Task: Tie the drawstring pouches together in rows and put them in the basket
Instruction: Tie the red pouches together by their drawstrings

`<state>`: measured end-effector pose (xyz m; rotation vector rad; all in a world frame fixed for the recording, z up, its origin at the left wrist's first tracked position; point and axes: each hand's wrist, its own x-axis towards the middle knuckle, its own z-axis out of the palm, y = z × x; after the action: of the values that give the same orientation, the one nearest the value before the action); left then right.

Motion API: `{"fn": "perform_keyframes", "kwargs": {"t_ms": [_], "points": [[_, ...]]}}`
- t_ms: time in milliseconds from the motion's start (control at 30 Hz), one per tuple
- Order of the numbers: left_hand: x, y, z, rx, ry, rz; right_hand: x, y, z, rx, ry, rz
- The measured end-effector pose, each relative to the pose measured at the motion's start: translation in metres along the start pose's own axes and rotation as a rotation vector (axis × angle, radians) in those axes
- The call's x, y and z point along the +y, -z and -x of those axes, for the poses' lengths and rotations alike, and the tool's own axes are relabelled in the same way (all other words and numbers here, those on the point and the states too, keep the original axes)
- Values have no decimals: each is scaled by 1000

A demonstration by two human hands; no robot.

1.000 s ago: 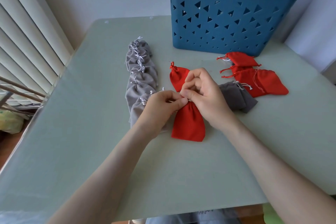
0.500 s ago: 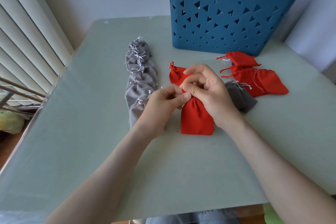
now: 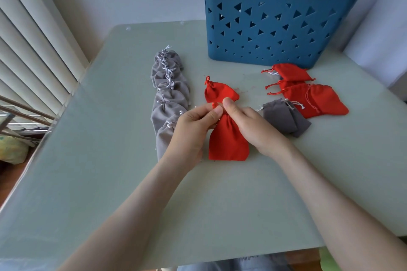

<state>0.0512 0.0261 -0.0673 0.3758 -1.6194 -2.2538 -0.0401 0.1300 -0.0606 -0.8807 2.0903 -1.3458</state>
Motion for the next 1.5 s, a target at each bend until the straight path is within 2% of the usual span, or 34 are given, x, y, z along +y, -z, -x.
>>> {"fn": "perform_keyframes", "kwargs": {"t_ms": [100,267,400,467,533,633,800,933,1033,1167,1500], "points": [[1,-2,0,-24,84,159,3,0,-3,2,26,-16],[3,-3,-3,22,118,286,12,8,-6,-47,14,-54],[11,0,-4,40,123,337,16,15,-9,-58,24,-175],[12,-1,-3,81,48,220,15,15,-9,-56,59,-125],[11,0,-1,134,-35,-38,15,14,-10,-28,71,-98],[7,1,-1,125,-78,-314,14,12,-11,21,43,-175],[2,5,-4,244,-74,-297,16,10,-13,65,29,-328],[-2,7,-6,357,-66,-351,11,9,-11,1,102,-358],[-3,7,-4,318,-115,-518,7,7,-7,-73,153,-319],[-2,5,-1,271,-141,-712,5,6,-3,-76,195,-228],[1,1,2,215,-189,-753,7,2,-3,43,256,-138]]}}
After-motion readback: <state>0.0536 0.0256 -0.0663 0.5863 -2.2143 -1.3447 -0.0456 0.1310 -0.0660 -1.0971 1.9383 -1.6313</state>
